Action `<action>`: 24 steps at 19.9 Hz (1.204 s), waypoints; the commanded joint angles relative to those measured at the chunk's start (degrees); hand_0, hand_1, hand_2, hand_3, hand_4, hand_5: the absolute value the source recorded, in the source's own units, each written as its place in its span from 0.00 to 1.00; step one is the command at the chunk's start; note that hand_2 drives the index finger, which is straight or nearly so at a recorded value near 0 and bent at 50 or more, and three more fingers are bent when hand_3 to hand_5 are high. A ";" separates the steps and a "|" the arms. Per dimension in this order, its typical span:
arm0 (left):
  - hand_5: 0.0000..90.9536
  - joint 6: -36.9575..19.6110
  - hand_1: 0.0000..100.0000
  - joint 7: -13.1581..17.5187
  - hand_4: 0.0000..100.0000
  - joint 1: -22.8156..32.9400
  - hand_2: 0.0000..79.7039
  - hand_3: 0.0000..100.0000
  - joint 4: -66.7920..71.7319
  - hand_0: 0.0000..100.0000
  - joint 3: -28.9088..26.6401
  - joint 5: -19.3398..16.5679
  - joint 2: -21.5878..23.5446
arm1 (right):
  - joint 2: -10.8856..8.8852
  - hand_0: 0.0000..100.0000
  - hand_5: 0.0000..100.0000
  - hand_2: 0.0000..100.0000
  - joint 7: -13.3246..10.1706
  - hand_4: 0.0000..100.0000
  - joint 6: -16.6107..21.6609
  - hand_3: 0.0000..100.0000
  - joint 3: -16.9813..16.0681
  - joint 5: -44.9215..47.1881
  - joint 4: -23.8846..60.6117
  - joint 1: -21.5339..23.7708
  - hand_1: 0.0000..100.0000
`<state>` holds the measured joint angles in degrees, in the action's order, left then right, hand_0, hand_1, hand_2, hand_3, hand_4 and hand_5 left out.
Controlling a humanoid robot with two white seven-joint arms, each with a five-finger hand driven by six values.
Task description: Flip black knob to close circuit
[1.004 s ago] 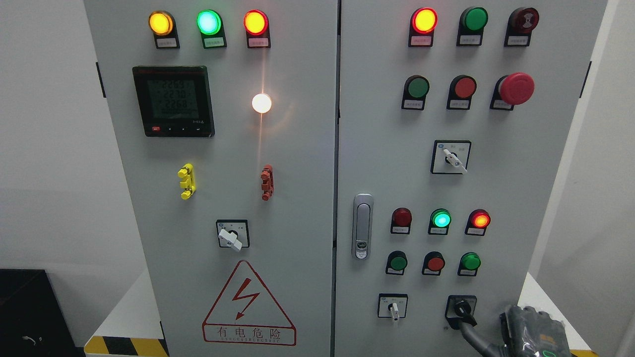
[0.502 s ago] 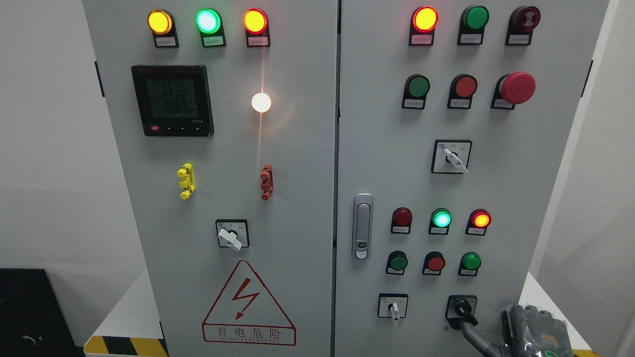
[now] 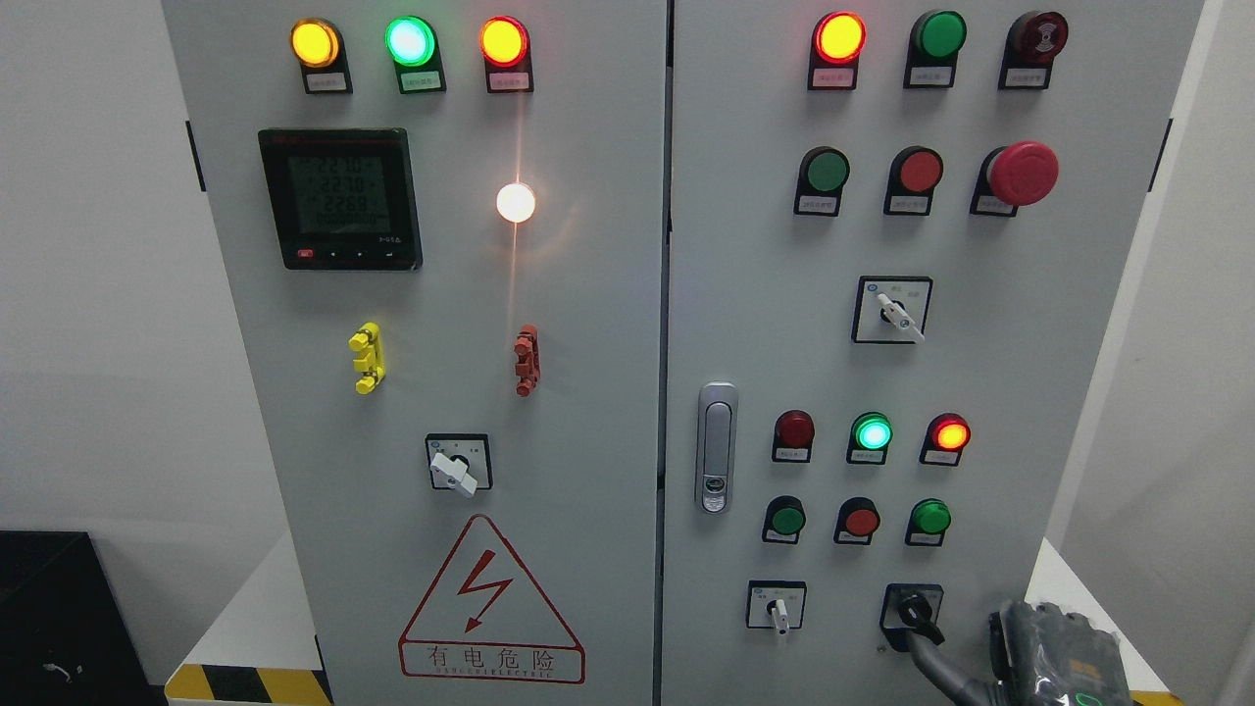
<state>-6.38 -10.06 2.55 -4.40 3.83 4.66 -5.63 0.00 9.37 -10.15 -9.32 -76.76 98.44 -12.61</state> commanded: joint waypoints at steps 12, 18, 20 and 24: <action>0.00 -0.03 0.56 0.04 0.00 0.00 0.00 0.00 0.00 0.12 -0.05 -0.01 0.00 | 2.82 0.00 1.00 0.99 -1.64 1.00 1.10 1.00 4.31 -0.06 -1.94 1.27 0.06; 0.00 -0.03 0.56 0.04 0.00 0.00 0.00 0.00 0.00 0.12 -0.05 -0.01 0.00 | 3.17 0.00 1.00 1.00 -1.46 1.00 1.27 1.00 4.23 -0.15 1.04 2.33 0.07; 0.00 -0.03 0.56 0.04 0.00 0.00 0.00 0.00 0.00 0.12 0.04 -0.01 0.00 | 3.17 0.00 1.00 1.00 -1.46 1.00 1.27 1.00 4.23 -0.15 1.92 2.94 0.07; 0.00 -0.03 0.56 0.04 0.00 0.00 0.00 0.00 0.00 0.12 -0.05 -0.01 0.00 | 3.26 0.00 1.00 1.00 -1.64 1.00 1.27 1.00 4.23 -0.15 3.77 4.00 0.07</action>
<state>-6.39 -10.17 2.55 -4.39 3.82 4.66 -5.62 2.40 7.81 -8.91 -5.88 -76.88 99.11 -9.88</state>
